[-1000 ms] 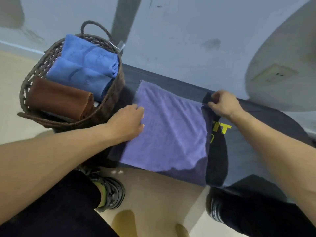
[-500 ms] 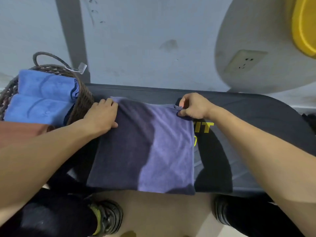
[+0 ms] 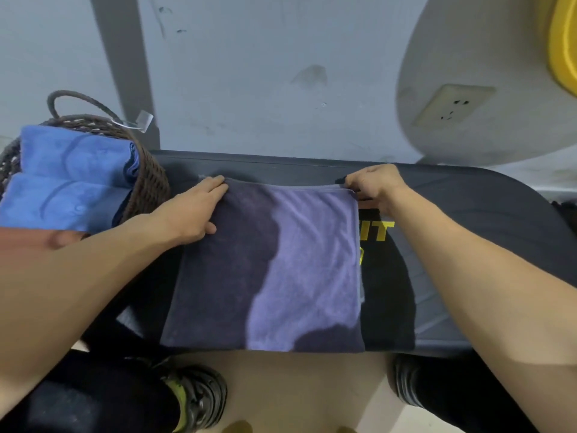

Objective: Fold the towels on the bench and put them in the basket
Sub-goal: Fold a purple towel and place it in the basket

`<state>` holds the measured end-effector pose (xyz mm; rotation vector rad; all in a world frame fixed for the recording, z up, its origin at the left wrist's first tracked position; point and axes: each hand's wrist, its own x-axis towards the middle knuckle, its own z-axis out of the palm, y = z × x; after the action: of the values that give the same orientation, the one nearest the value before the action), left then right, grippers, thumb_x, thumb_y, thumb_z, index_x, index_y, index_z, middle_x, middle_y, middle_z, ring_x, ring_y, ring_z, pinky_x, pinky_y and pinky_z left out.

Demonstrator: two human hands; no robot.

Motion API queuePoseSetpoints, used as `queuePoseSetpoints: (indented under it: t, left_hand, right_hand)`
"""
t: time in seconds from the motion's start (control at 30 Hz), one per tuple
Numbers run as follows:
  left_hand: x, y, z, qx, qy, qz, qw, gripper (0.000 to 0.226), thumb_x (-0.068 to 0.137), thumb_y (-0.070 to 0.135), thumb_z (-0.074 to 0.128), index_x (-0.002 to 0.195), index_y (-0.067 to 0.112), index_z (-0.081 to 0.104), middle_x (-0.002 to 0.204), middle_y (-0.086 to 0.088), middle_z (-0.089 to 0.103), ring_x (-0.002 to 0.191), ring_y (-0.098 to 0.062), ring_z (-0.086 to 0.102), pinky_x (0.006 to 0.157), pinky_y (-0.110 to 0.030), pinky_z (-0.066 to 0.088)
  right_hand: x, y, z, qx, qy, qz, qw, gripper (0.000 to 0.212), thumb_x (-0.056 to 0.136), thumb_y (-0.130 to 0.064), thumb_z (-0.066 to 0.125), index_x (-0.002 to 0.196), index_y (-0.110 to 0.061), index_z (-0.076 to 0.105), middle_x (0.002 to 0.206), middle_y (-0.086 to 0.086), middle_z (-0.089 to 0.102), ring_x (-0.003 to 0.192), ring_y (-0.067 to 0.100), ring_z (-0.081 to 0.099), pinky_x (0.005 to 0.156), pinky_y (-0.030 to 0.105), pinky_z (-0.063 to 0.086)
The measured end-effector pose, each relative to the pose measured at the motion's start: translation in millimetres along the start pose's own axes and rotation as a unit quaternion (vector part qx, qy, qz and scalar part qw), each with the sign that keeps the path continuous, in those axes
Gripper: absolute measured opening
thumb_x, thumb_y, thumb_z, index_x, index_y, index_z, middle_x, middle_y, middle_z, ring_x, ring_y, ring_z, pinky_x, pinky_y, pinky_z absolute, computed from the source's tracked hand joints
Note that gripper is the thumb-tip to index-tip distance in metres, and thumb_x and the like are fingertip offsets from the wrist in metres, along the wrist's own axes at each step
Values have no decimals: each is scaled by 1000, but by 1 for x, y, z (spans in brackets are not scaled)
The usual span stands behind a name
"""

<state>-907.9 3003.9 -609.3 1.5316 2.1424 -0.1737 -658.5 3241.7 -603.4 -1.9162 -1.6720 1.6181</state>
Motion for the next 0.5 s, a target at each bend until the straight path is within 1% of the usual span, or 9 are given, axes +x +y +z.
queuePoseSetpoints:
  t: [0.07, 0.17, 0.23, 0.27, 0.3, 0.37, 0.4, 0.43, 0.5]
  left_hand:
    - [2, -4, 3, -15, -7, -11, 1000, 97, 83, 13, 76, 157, 12, 12, 166, -1, -1, 152, -20, 6, 123, -38, 18]
    - [5, -7, 3, -23, -18, -19, 999, 100, 83, 18, 76, 157, 14, 9, 166, -2, -6, 152, -22, 4, 123, -42, 18]
    - [6, -7, 3, -19, -24, -20, 999, 101, 84, 19, 75, 157, 13, 6, 165, -5, -8, 152, -22, 0, 123, -44, 18]
    - [6, -7, 2, -18, -27, -21, 999, 101, 85, 20, 74, 157, 12, 4, 165, -6, -10, 152, -22, -3, 123, -44, 17]
    - [6, -7, 1, -18, -29, -22, 999, 101, 85, 20, 73, 157, 11, 3, 165, -7, -11, 152, -22, -5, 123, -43, 16]
    - [6, -5, 1, -31, -27, -21, 999, 98, 85, 22, 70, 157, 10, 4, 165, -9, -10, 152, -22, -5, 123, -41, 15]
    - [6, -3, 3, -41, -20, -21, 999, 96, 86, 27, 68, 157, 10, 6, 165, -10, -8, 152, -22, -4, 123, -40, 15]
    - [5, -2, 4, -49, -12, -22, 999, 93, 88, 33, 65, 157, 10, 7, 165, -10, -7, 152, -22, -4, 123, -39, 15]
    - [3, 1, 9, -42, -5, -26, 999, 89, 93, 43, 57, 157, 8, 5, 165, -13, -7, 152, -25, -6, 123, -38, 10]
  right_hand:
    - [1, 0, -2, -41, 29, -27, 998, 4, 79, -6, 71, 78, -9, 74, 87, 11, 75, 67, 20, 71, 58, 33, 62]
    - [-2, 2, 3, -176, 80, -100, 976, 10, 79, -12, 68, 74, -19, 74, 81, 4, 74, 67, 20, 71, 62, 32, 62]
    - [-7, 5, 6, -225, 121, -146, 956, 4, 81, -17, 69, 81, -19, 73, 86, 4, 73, 80, 22, 69, 75, 34, 60]
    - [-10, 8, 7, -229, 139, -162, 950, 6, 85, -22, 69, 87, -18, 72, 90, 5, 72, 86, 23, 68, 79, 35, 57]
    - [-14, 12, 7, -215, 147, -173, 950, 14, 89, -30, 66, 91, -17, 70, 92, 5, 71, 89, 24, 67, 80, 36, 56]
    - [-21, 19, 6, -175, 118, -173, 962, 31, 92, -48, 59, 89, -17, 64, 89, 1, 68, 85, 20, 65, 76, 36, 54]
    - [-24, 21, 6, -174, 89, -171, 966, 35, 90, -53, 60, 87, -18, 63, 85, -2, 67, 81, 15, 64, 70, 32, 52]
    - [-26, 23, 4, -191, 63, -171, 965, 33, 88, -52, 64, 85, -19, 63, 82, -4, 66, 76, 11, 62, 64, 26, 48]
    - [-26, 25, 2, -222, 40, -172, 959, 20, 89, -39, 70, 85, -20, 64, 79, -6, 65, 72, 7, 60, 56, 19, 41]
